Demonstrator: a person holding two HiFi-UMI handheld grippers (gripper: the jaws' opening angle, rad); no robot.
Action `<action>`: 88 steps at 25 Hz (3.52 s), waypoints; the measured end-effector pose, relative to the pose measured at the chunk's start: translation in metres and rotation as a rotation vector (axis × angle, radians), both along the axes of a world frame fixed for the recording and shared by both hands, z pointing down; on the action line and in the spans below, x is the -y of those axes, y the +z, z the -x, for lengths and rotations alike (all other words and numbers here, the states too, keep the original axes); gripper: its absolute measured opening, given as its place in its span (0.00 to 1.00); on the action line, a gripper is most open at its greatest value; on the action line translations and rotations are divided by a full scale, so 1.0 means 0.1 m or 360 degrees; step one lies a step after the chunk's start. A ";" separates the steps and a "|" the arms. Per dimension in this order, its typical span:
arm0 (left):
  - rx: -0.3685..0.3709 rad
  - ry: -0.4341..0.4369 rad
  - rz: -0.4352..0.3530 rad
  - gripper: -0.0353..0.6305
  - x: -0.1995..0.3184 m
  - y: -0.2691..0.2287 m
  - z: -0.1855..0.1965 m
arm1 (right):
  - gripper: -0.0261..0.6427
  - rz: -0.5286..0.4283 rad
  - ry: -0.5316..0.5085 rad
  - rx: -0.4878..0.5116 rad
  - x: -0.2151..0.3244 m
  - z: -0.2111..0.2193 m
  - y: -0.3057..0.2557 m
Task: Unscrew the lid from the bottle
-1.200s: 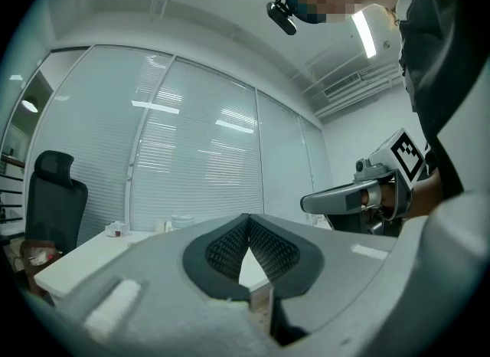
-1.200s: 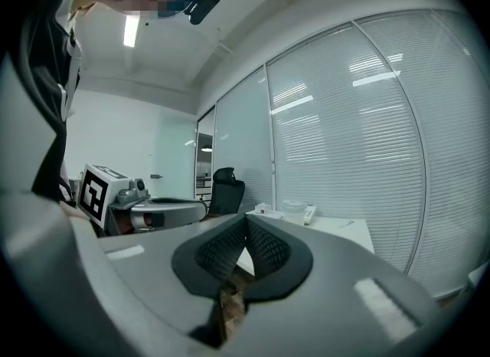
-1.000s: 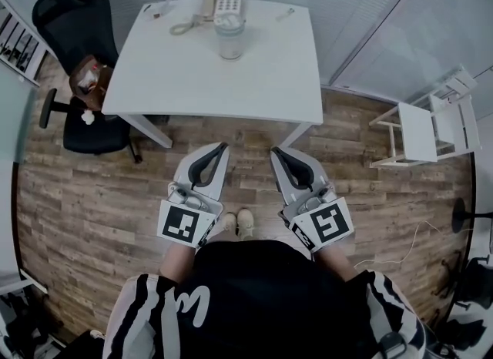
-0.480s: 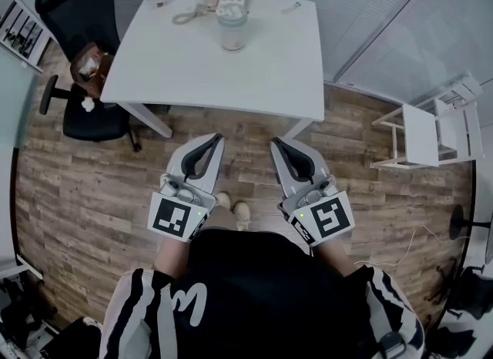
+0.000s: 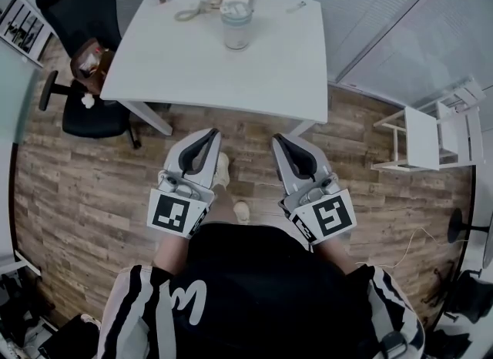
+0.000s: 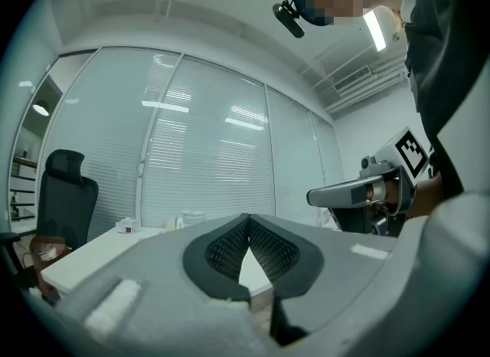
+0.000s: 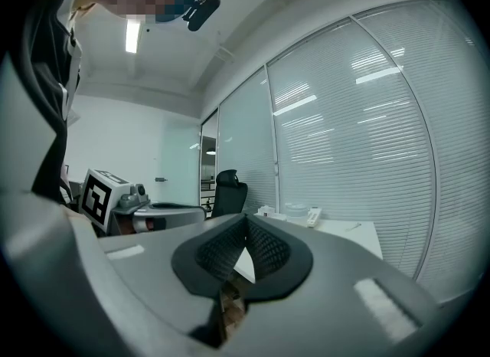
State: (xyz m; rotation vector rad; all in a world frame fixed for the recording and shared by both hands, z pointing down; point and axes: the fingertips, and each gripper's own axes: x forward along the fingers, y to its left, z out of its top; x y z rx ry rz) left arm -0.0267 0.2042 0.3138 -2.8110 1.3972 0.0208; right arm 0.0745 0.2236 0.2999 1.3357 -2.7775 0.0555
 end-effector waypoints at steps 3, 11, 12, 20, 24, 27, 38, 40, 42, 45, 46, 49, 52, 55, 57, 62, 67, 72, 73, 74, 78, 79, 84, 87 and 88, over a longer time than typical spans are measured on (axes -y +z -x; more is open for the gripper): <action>0.0003 -0.0003 -0.0011 0.05 0.12 -0.01 -0.01 | 0.04 0.0007 0.0010 -0.0001 0.11 0.01 0.02; 0.0026 0.0038 0.0011 0.05 0.47 0.05 0.07 | 0.04 -0.0005 0.0034 0.0020 0.47 0.07 0.05; 0.0031 0.0045 0.0004 0.05 0.54 0.05 0.08 | 0.04 -0.0010 0.0033 0.0013 0.53 0.08 0.05; 0.0025 0.0078 -0.0020 0.05 1.10 0.03 0.09 | 0.04 -0.0013 0.0048 0.0009 1.09 0.15 0.05; 0.0015 0.0081 -0.0009 0.05 1.35 0.04 0.11 | 0.04 -0.0003 0.0068 0.0029 1.35 0.15 0.04; 0.0007 0.0070 -0.0008 0.05 1.56 0.03 0.13 | 0.04 -0.0009 0.0074 0.0049 1.55 0.15 0.01; 0.0016 0.0104 0.0007 0.05 2.25 0.02 0.22 | 0.04 0.0039 0.0137 0.0040 2.21 0.23 0.00; 0.0021 0.0118 0.0010 0.05 2.37 0.04 0.23 | 0.04 0.0043 0.0152 0.0036 2.33 0.23 0.02; 0.0019 0.0133 0.0018 0.05 2.49 0.05 0.23 | 0.04 0.0036 0.0168 0.0024 2.44 0.22 0.05; 0.0017 0.0162 0.0026 0.05 2.65 0.06 0.24 | 0.04 0.0044 0.0190 0.0011 2.59 0.23 0.09; 0.0017 0.0170 0.0031 0.05 2.70 0.07 0.25 | 0.04 0.0054 0.0194 0.0012 2.63 0.25 0.08; 0.0022 0.0190 0.0036 0.05 2.86 0.08 0.28 | 0.04 0.0070 0.0210 0.0014 2.77 0.30 0.08; 0.0025 0.0207 0.0044 0.05 3.00 0.11 0.32 | 0.04 0.0068 0.0236 0.0017 2.90 0.32 0.08; 0.0024 0.0227 0.0046 0.05 3.14 0.12 0.35 | 0.04 0.0057 0.0250 0.0004 3.02 0.35 0.09; 0.0021 0.0243 0.0042 0.05 3.21 0.13 0.37 | 0.04 0.0057 0.0258 -0.0019 3.09 0.35 0.15; 0.0012 0.0267 0.0050 0.05 3.35 0.17 0.38 | 0.04 0.0060 0.0288 -0.0039 3.20 0.34 0.19; 0.0013 0.0256 0.0077 0.05 3.42 0.18 0.37 | 0.04 0.0077 0.0283 -0.0031 3.26 0.31 0.16; 0.0025 0.0230 0.0064 0.05 3.47 0.14 0.34 | 0.04 0.0073 0.0250 -0.0010 3.36 0.26 0.05; 0.0024 0.0228 0.0063 0.05 3.47 0.13 0.33 | 0.04 0.0069 0.0244 -0.0015 3.37 0.24 0.04; 0.0022 0.0226 0.0069 0.05 3.47 0.14 0.32 | 0.04 0.0068 0.0241 -0.0021 3.38 0.21 0.03; 0.0014 0.0206 0.0095 0.05 3.52 0.16 0.31 | 0.04 0.0063 0.0229 -0.0036 3.44 0.14 0.00; 0.0027 0.0196 0.0103 0.05 3.54 0.17 0.31 | 0.04 0.0055 0.0223 -0.0039 3.45 0.13 0.00; 0.0048 0.0191 0.0126 0.05 3.58 0.24 0.34 | 0.04 0.0049 0.0164 -0.0071 3.48 0.07 0.09; 0.0049 0.0271 0.0120 0.06 3.59 0.32 0.32 | 0.04 0.0088 0.0113 -0.0082 3.52 0.08 0.17; 0.0061 0.0306 0.0135 0.10 3.57 0.38 0.31 | 0.04 0.0107 0.0094 -0.0083 3.52 0.08 0.22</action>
